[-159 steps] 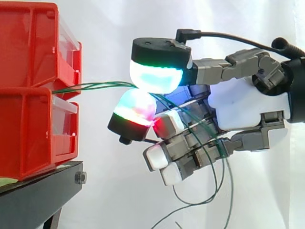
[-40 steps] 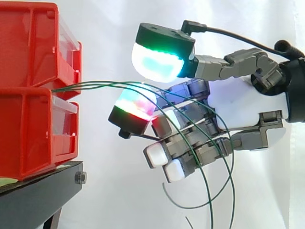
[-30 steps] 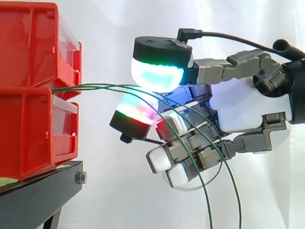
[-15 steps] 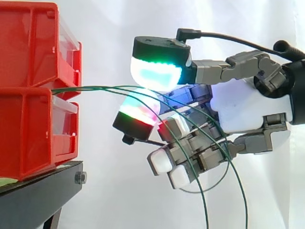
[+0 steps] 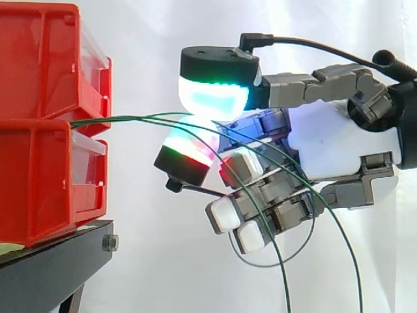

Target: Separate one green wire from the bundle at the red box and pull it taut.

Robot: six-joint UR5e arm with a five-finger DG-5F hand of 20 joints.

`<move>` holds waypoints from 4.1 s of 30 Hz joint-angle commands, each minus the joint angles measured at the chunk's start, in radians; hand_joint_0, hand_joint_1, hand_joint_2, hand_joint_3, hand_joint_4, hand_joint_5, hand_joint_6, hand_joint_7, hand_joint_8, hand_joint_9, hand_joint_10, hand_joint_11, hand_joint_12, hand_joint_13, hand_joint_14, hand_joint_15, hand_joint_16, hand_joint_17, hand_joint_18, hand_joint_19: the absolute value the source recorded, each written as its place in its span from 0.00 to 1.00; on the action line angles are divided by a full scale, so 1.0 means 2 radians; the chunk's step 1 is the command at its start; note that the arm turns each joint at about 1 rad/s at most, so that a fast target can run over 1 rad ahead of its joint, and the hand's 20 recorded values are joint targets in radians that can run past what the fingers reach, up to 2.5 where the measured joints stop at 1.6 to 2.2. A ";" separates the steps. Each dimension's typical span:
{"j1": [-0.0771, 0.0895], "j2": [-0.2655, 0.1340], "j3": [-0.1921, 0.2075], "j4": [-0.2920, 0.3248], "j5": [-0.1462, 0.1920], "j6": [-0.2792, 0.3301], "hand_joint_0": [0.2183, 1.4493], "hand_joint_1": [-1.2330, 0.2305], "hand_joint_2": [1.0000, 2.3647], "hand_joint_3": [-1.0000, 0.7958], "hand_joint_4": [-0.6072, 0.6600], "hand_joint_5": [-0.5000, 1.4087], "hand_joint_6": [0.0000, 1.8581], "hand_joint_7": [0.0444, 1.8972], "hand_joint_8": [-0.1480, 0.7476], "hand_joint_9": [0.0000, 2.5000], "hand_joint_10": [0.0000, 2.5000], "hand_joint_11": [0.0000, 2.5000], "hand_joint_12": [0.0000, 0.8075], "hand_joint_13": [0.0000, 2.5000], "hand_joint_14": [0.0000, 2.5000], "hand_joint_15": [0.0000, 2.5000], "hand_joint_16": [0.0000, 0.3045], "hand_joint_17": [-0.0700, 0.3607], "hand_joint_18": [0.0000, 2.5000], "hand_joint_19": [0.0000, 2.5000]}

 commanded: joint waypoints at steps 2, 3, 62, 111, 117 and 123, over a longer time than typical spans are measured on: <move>0.000 0.004 0.000 -0.003 -0.002 0.001 0.31 0.32 0.01 0.53 0.43 0.21 0.48 0.58 0.49 0.50 0.01 0.32 0.46 0.40 0.01 0.23 0.19 0.47 0.34 0.26; 0.000 0.009 0.000 -0.007 -0.002 0.000 0.31 0.32 0.01 0.53 0.43 0.21 0.48 0.58 0.49 0.50 0.01 0.32 0.46 0.40 0.01 0.23 0.19 0.47 0.34 0.26; 0.018 0.030 -0.170 0.215 0.005 -0.012 0.31 0.32 0.01 0.51 0.43 0.21 0.47 0.58 0.46 0.32 0.00 0.10 0.41 0.30 0.00 0.12 0.16 0.42 0.27 0.22; 0.018 0.030 -0.170 0.208 0.007 -0.013 0.31 0.32 0.01 0.51 0.43 0.21 0.47 0.58 0.46 0.34 0.00 0.11 0.42 0.31 0.01 0.14 0.17 0.43 0.28 0.23; 0.018 0.030 -0.170 0.208 0.007 -0.013 0.31 0.32 0.01 0.51 0.43 0.21 0.47 0.58 0.46 0.34 0.00 0.11 0.42 0.31 0.01 0.14 0.17 0.43 0.28 0.23; 0.018 0.031 -0.170 0.208 0.006 -0.013 0.31 0.32 0.01 0.51 0.43 0.21 0.47 0.58 0.46 0.34 0.00 0.11 0.42 0.31 0.01 0.14 0.17 0.43 0.28 0.23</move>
